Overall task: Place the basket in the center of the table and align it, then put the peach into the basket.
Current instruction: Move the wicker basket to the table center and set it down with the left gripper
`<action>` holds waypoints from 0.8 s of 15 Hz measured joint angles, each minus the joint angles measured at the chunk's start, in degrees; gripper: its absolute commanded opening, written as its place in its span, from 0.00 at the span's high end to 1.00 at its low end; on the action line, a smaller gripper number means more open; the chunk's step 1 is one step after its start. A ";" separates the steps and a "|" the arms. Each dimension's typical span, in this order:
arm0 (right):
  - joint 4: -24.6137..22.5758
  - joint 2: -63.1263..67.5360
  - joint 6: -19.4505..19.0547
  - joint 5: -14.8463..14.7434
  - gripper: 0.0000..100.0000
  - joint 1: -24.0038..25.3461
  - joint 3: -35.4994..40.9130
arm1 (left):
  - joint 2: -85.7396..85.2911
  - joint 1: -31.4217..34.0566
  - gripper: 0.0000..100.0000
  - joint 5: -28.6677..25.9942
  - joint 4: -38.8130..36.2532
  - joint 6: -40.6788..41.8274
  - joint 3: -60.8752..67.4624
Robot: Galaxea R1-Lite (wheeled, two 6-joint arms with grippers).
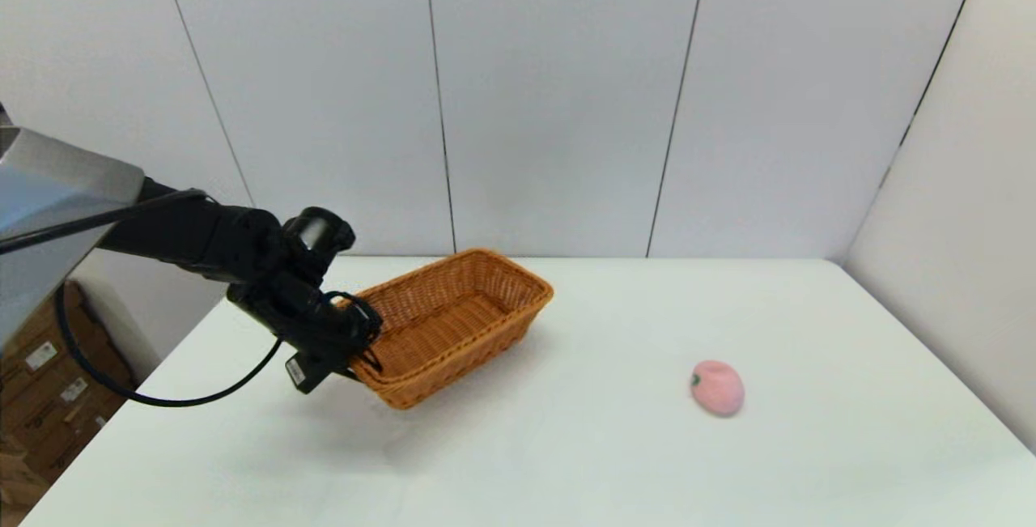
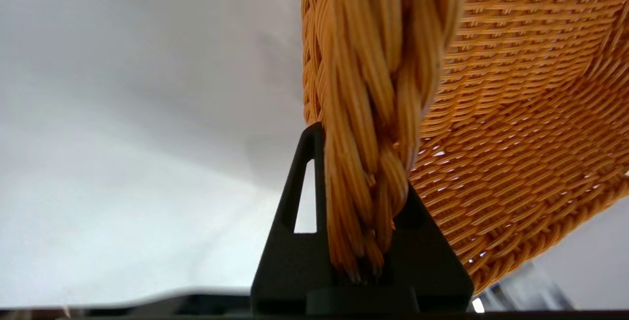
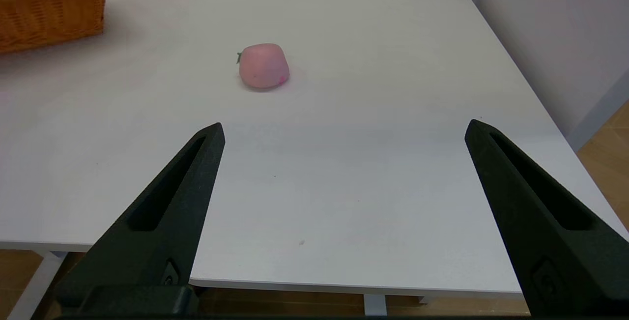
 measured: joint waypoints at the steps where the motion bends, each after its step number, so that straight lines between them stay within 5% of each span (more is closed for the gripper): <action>1: 0.00 0.13 0.02 0.00 0.00 0.00 0.00 | -1.21 0.07 1.00 -2.40 -0.02 1.57 0.00; 4: 0.00 0.44 -0.04 0.11 0.00 0.00 0.00 | -4.57 -0.20 1.00 -7.31 0.16 5.38 0.13; 12: 0.00 0.57 -0.28 0.22 0.00 0.00 0.00 | -5.23 -10.53 1.00 -7.67 5.92 24.09 0.13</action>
